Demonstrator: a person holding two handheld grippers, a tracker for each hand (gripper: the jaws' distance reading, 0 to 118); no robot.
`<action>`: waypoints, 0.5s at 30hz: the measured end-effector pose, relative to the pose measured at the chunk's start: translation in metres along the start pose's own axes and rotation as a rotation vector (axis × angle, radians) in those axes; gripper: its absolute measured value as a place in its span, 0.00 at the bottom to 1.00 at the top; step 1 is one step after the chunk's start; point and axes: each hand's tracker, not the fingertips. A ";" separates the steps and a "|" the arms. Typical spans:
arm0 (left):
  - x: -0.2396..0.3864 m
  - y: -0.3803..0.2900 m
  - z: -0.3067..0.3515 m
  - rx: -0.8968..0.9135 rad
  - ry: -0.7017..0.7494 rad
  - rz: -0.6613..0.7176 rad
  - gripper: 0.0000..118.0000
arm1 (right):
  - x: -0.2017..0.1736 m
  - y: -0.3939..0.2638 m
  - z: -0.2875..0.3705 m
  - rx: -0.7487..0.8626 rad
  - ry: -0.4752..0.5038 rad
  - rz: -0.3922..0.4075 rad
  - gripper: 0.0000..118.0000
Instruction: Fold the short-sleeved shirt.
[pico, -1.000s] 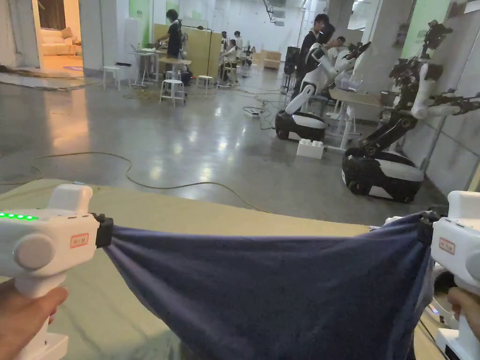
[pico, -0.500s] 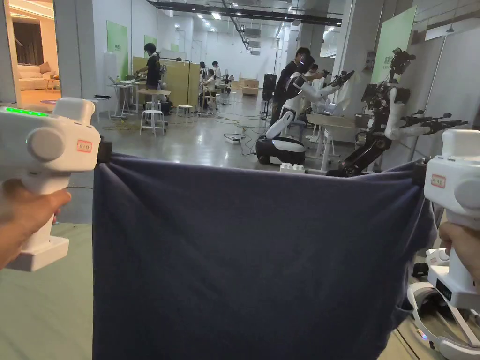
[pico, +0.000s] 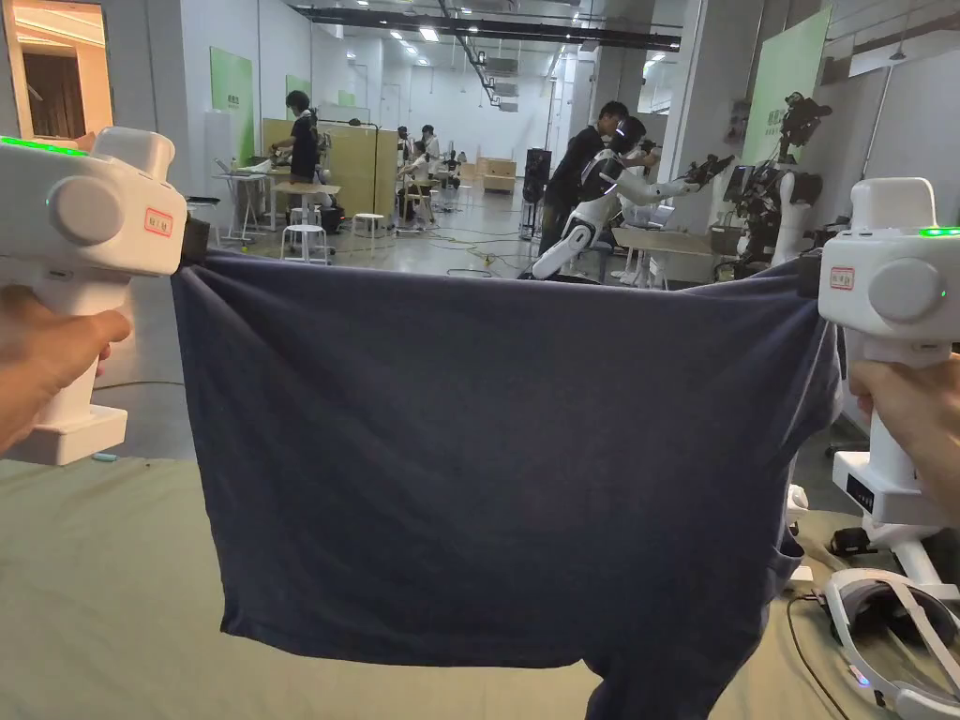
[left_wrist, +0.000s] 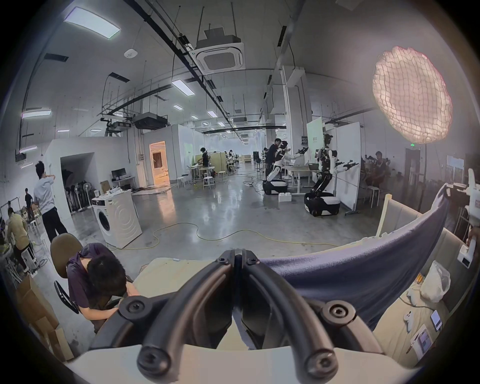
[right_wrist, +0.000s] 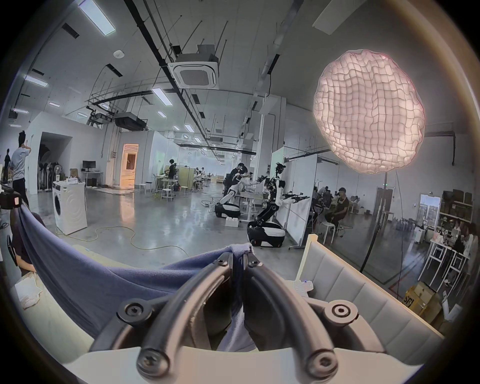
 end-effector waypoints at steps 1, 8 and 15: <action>0.000 -0.005 -0.003 -0.012 0.002 -0.015 0.04 | -0.001 -0.003 -0.001 -0.007 0.002 0.012 0.05; 0.004 -0.086 -0.016 -0.103 -0.016 -0.007 0.04 | -0.009 -0.069 0.007 -0.079 0.015 0.014 0.05; 0.004 -0.202 0.007 -0.203 -0.076 0.054 0.04 | -0.006 -0.167 0.049 -0.176 0.026 0.042 0.05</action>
